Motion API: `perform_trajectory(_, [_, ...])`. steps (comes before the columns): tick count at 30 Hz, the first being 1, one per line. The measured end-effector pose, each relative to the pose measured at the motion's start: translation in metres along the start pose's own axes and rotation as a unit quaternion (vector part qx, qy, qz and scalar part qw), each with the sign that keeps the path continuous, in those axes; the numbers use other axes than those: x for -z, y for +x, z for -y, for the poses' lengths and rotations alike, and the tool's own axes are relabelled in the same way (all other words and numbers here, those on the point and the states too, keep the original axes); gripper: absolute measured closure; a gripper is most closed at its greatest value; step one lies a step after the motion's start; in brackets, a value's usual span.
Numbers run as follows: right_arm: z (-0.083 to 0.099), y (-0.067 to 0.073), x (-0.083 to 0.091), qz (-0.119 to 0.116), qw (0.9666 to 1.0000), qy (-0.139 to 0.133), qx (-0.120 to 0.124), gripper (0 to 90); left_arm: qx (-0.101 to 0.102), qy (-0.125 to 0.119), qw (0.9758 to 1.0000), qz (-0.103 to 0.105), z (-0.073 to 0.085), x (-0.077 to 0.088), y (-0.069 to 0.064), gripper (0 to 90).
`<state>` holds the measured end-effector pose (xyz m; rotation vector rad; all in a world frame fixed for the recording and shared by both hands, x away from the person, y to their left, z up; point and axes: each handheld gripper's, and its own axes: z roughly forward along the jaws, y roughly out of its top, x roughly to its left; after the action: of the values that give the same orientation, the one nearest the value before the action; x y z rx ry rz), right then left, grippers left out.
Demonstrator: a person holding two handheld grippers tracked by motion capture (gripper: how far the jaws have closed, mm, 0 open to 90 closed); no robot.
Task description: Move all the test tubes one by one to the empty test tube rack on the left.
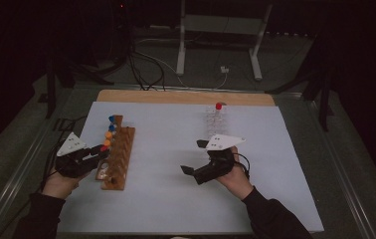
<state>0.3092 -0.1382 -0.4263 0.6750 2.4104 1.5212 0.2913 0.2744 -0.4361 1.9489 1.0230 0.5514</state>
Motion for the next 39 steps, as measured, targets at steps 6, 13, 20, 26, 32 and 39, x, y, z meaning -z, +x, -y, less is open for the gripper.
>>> perform_trajectory(6, [-0.001, 0.0, 0.001, 0.001, 1.0, -0.002, 0.0, 0.0, -0.002, -0.003, 0.9999, 0.013, -0.004, 0.005, -0.002, 63.8])
perform_trajectory(13, [-0.005, -0.007, 0.01, 0.014, 0.9998, -0.015, 0.001, 0.0, -0.002, -0.036, 0.999, 0.029, -0.019, 0.016, -0.017, 32.5])
perform_trajectory(20, [-0.008, -0.029, 0.028, 0.052, 0.9981, -0.033, -0.011, 0.0, -0.006, -0.057, 0.9954, 0.077, -0.03, 0.01, -0.039, 8.9])
perform_trajectory(26, [-0.003, -0.052, 0.037, 0.086, 0.9954, -0.034, -0.026, 0.0, -0.009, -0.071, 0.99, 0.121, -0.035, 0.005, -0.053, 1.6])
perform_trajectory(32, [0.005, -0.078, 0.039, 0.114, 0.9919, -0.035, -0.043, 0.0, -0.02, -0.068, 0.9875, 0.141, -0.035, -0.002, -0.065, 1.3])
perform_trajectory(39, [0.008, -0.107, 0.033, 0.133, 0.9889, -0.033, -0.058, 0.0, -0.035, -0.05, 0.9843, 0.165, -0.033, -0.01, -0.075, 1.3])
